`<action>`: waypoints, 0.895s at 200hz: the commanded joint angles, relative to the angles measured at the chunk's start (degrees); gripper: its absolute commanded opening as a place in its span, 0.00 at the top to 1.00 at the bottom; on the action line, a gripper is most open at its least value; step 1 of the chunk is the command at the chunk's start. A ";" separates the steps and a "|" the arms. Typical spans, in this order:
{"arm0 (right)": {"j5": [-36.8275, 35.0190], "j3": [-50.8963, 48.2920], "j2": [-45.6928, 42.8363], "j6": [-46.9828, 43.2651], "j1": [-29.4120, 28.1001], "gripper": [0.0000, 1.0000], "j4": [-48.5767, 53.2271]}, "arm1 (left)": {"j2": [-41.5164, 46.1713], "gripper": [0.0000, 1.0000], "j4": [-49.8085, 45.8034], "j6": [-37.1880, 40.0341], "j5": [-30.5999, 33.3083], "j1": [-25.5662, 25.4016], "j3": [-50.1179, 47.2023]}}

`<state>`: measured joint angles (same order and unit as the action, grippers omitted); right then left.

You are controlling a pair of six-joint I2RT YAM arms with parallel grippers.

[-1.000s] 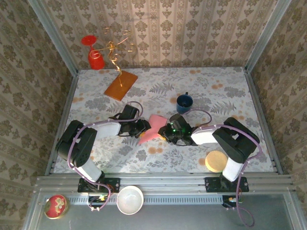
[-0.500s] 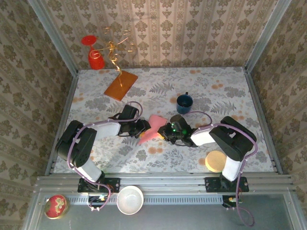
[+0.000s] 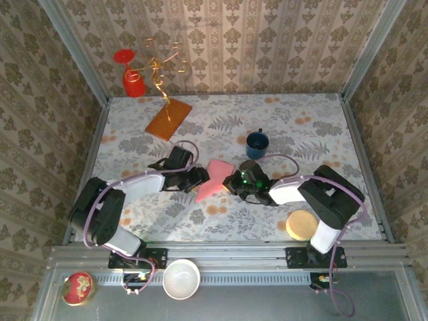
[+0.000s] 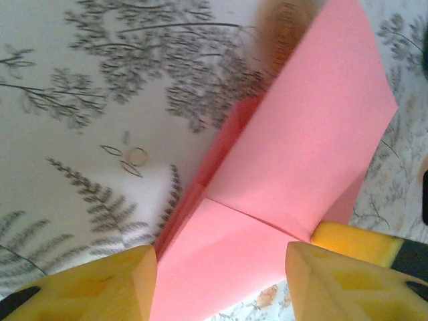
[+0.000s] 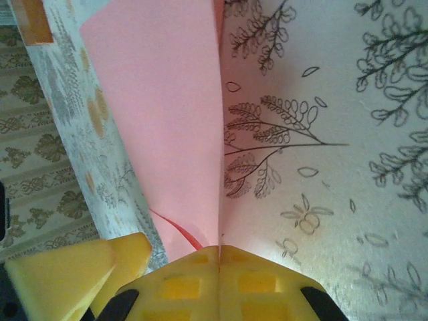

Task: Fold a paper plane with a square sheet of paper (pick it up from the middle)
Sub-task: Fold the wing for the fifth time at the center of the table.

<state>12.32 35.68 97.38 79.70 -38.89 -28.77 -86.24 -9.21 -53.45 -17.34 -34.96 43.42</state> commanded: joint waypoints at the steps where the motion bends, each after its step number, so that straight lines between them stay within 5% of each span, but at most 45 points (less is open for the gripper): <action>1: -3.13 -0.84 -4.66 -2.18 1.15 0.94 4.04 | 2.83 0.43 -4.46 12.05 5.88 -3.69 3.21; 101: 2.05 -1.41 -9.89 1.80 5.97 0.95 10.29 | 1.98 0.38 6.90 43.64 15.96 -16.44 1.63; 179: 5.10 -0.18 -11.99 3.36 8.28 0.94 13.60 | -0.36 0.48 19.67 57.33 16.02 -18.55 -5.02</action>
<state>15.97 34.63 87.70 81.93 -31.35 -18.00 -85.78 5.17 -2.96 -2.44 -52.90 40.25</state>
